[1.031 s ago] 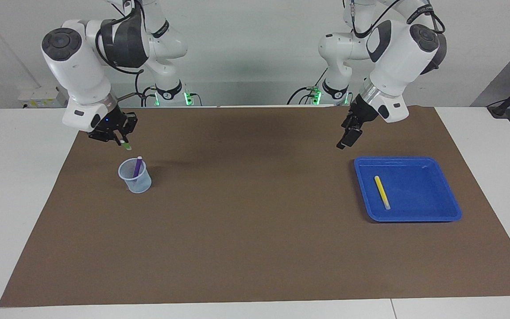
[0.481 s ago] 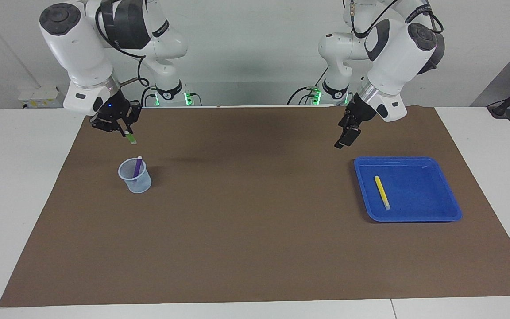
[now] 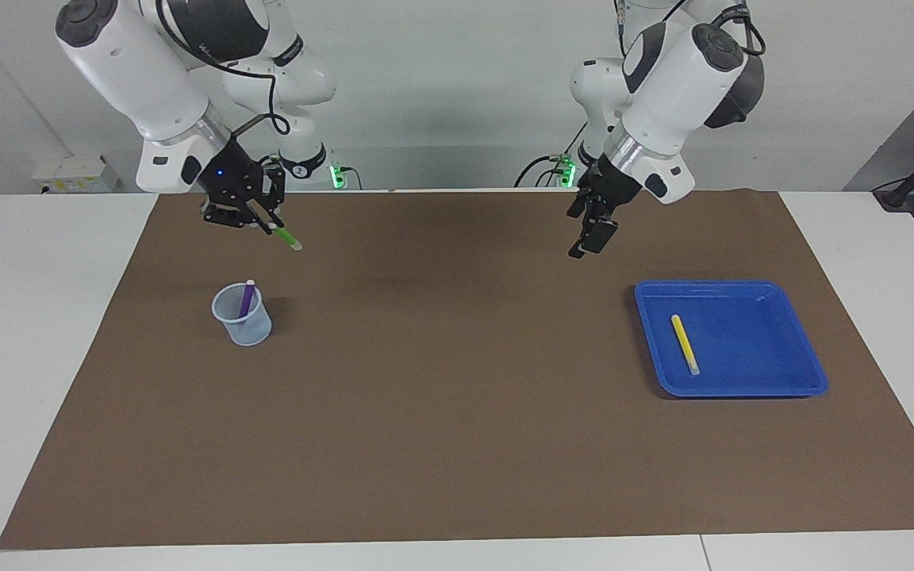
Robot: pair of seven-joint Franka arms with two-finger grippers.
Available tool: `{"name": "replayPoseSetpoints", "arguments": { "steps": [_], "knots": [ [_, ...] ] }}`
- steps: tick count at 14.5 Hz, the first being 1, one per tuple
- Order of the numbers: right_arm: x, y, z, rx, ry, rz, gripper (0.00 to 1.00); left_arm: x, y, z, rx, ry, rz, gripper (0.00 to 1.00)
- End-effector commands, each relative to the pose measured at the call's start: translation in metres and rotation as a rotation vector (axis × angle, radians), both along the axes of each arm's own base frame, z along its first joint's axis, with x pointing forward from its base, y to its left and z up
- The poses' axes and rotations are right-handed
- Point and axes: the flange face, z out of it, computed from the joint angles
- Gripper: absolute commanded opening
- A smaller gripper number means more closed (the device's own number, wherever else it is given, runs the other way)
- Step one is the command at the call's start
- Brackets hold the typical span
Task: Right arm passes pens to left for tray arrangement
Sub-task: 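Carry the green pen toward center while the left gripper approaches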
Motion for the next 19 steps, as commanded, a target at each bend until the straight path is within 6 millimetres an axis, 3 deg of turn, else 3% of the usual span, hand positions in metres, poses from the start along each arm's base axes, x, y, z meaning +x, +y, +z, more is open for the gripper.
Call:
{"name": "replayPoseSetpoints", "arguments": {
  "steps": [1,5,8,10,14,19],
  "knots": [
    [-0.002,0.016,0.007,0.08,-0.013,0.012,0.0,-0.003,-0.011,0.005,-0.041,0.003,0.134,1.0],
    [-0.002,0.041,0.009,0.19,-0.028,0.016,0.0,-0.009,-0.048,0.01,-0.114,-0.059,0.249,1.0],
    [-0.003,0.056,0.01,0.249,-0.027,0.021,0.0,-0.022,-0.073,0.002,-0.146,-0.031,0.374,1.0],
    [-0.005,0.06,0.004,0.306,-0.022,0.026,0.0,-0.034,-0.096,0.004,-0.172,-0.017,0.424,1.0],
    [-0.007,0.067,-0.013,0.412,-0.031,0.041,0.0,-0.049,-0.12,0.009,-0.192,0.016,0.475,1.0],
    [-0.008,0.096,-0.021,0.503,-0.056,0.055,0.0,-0.074,-0.17,0.018,-0.327,-0.03,0.539,1.0]
  ]
}}
